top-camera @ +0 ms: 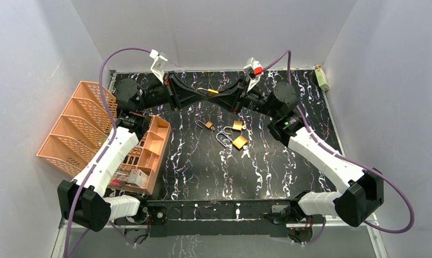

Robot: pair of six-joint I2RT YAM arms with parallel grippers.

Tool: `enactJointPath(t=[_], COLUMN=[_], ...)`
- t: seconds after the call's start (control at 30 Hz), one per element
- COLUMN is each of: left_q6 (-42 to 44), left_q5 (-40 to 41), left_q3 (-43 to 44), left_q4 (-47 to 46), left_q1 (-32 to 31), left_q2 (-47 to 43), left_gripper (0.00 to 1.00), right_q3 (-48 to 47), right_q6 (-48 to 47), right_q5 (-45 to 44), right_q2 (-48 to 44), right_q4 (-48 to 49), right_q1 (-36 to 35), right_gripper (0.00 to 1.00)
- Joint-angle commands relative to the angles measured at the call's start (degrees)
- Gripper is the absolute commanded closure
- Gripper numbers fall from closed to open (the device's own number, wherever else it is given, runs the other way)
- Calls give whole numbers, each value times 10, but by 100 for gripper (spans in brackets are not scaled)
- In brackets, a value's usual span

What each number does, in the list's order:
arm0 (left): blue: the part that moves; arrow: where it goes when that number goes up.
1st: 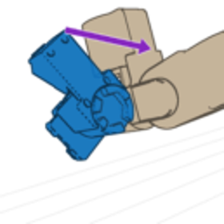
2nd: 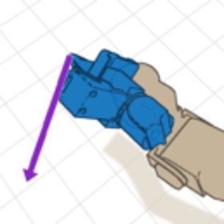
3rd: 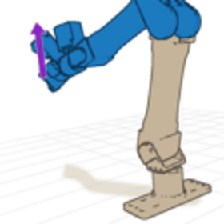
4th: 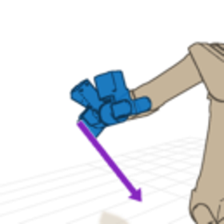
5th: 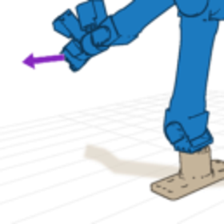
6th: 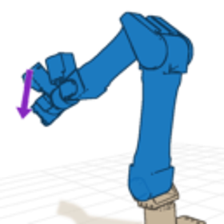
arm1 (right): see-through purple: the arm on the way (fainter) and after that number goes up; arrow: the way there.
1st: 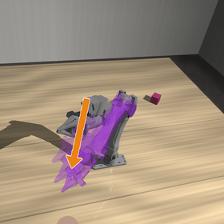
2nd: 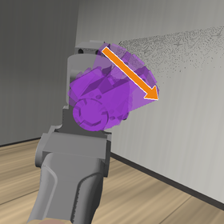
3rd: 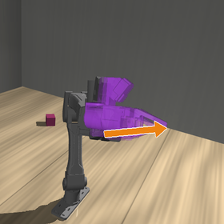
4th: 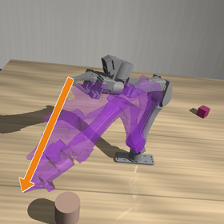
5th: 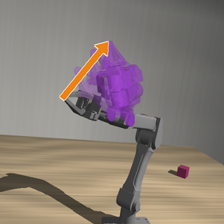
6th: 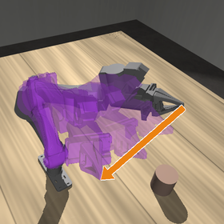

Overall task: Lock with the key
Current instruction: Lock the lock.

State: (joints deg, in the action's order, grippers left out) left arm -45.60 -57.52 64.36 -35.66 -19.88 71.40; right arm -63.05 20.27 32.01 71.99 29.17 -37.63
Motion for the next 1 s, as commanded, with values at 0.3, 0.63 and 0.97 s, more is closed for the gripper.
enactJointPath(t=[0.3,0.63,0.97], left_q6=[141,126,-8], left_q5=[18,0,-125], left_q3=[79,68,59], left_q4=[173,142,-20], left_q1=[8,27,45], left_q2=[-40,-58,-33], left_gripper=[31,9,28], right_q3=[-122,-173,-177], right_q6=[-5,3,11], right_q5=[60,103,122], right_q2=[-32,-6,15], right_q4=[-120,-181,-202], right_q1=[-8,0,0], right_gripper=[100,100,100])
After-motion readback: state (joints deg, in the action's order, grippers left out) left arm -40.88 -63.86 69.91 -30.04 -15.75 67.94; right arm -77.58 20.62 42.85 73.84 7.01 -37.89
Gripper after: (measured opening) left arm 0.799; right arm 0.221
